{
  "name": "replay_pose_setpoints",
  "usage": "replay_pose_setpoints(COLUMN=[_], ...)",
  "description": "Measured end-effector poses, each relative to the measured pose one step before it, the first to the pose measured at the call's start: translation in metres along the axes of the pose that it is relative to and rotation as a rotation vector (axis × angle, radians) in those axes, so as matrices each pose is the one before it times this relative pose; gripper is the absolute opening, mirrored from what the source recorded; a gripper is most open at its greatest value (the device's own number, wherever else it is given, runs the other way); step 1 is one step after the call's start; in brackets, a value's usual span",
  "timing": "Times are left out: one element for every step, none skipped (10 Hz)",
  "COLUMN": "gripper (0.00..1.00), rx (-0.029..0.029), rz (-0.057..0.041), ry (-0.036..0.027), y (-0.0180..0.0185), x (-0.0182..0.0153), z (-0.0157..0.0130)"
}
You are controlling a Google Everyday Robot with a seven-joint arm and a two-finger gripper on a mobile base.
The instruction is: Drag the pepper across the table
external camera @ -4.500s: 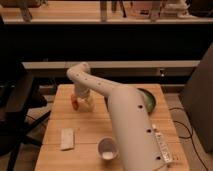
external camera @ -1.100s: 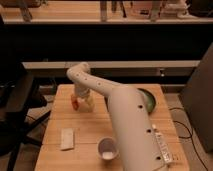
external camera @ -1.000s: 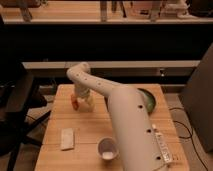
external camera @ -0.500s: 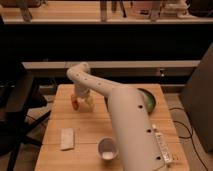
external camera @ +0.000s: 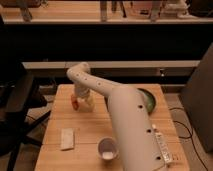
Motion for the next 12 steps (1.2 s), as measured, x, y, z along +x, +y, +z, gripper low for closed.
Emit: replay_pose_setpoints(gripper=[0.8, 0.8, 0.8, 0.8, 0.8, 0.8, 0.8, 0.8, 0.8, 0.8, 0.8, 0.8], rx=[0.00003, 0.0, -0.00003, 0.00005, 0.00008, -0.00015, 0.00007, -0.00067, -0.00009, -0.00128, -0.00098, 0.00534], rz=[0.00006, -0.00004, 0.0, 0.00001, 0.00007, -0.00008, -0.00019, -0.00407, -0.00154, -0.0081, -0.03426, -0.05015], ry=[-0.00002, -0.00015, 0.00016, -0.00007, -0.00036, 0.00042, 0.0001, 0.00426, -0.00005, 0.00517, 0.01103, 0.01238], y=[0.00001, -0.00001, 0.00001, -0.00001, 0.0, 0.00002, -0.00001, 0.00013, 0.0, 0.00025, -0.00158, -0.00602], x=[0.00001, -0.00005, 0.00004, -0.00003, -0.00007, 0.00009, 0.0, 0.0001, 0.00007, 0.00025, -0.00404, -0.00687], z=[0.0, 0.00003, -0.00002, -0.00001, 0.00001, 0.00001, -0.00009, -0.00182, 0.00015, -0.00123, -0.00573, -0.01179])
